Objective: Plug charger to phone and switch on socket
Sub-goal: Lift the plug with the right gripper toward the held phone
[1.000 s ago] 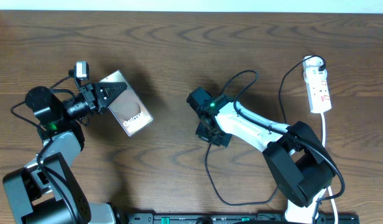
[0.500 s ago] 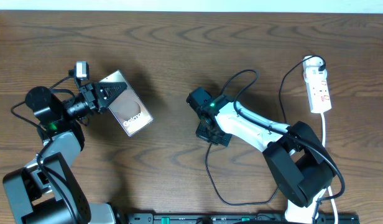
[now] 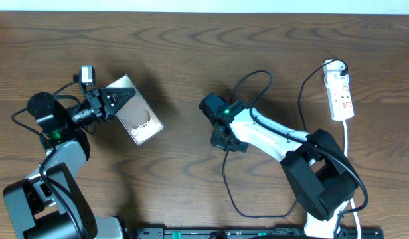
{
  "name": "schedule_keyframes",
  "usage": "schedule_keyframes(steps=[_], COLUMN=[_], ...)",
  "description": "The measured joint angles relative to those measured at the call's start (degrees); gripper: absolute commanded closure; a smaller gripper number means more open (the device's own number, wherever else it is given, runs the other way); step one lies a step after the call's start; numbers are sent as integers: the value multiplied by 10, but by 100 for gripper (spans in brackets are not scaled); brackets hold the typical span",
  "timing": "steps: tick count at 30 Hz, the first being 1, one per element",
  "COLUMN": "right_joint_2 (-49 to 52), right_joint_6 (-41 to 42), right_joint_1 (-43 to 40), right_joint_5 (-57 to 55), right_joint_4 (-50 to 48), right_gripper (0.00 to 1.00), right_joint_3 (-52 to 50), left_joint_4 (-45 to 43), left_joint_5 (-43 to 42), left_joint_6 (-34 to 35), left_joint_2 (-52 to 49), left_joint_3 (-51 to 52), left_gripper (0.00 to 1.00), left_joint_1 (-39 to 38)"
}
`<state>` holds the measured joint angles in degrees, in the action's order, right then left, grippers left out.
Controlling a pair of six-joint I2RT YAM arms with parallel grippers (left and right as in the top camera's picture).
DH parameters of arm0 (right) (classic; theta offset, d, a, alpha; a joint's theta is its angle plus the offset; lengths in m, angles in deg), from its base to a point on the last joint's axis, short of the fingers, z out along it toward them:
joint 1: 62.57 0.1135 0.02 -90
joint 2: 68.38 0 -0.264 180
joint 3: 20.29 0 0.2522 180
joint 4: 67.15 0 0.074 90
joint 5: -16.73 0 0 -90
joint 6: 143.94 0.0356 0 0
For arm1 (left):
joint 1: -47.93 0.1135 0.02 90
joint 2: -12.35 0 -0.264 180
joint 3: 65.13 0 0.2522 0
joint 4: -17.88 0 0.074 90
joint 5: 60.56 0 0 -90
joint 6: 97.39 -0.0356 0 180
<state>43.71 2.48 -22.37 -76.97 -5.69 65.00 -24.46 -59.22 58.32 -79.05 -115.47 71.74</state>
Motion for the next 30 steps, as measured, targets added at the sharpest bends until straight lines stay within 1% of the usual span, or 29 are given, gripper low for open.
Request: schedule_keyframes(steps=[1, 5, 14, 17, 19, 21, 24, 25, 30], right_joint_2=[-1, -31, -183, -231, -242, -244, -242, -240, -202], right_joint_6=[-32, -107, -173, -212, -238, -286, -331, -356, -429], right_joint_1=[-4, -14, -25, -30, -36, -55, -80, -94, -128], right_joint_5=[1, 20, 53, 92, 132, 213, 294, 341, 480], right_joint_4=[0, 0, -6, -8, -8, -9, -9, -11, -29], right_gripper=[99, 99, 99, 99, 99, 99, 99, 99, 99], right_joint_3=[5, 26, 44, 45, 45, 45, 45, 45, 45], left_joint_4=[0, 0, 0, 0, 0, 0, 0, 0, 0], left_joint_5=[0, 0, 0, 0, 0, 0, 0, 0, 0], left_joint_6=[0, -2, -8, -11, -12, -12, -12, -12, -12], left_joint_2=[0, 0, 0, 0, 0, 0, 0, 0, 0], left_joint_3=[0, 0, 0, 0, 0, 0, 0, 0, 0], left_gripper=[93, 93, 92, 93, 93, 93, 93, 92, 93], left_joint_1=[0, 0, 0, 0, 0, 0, 0, 0, 0])
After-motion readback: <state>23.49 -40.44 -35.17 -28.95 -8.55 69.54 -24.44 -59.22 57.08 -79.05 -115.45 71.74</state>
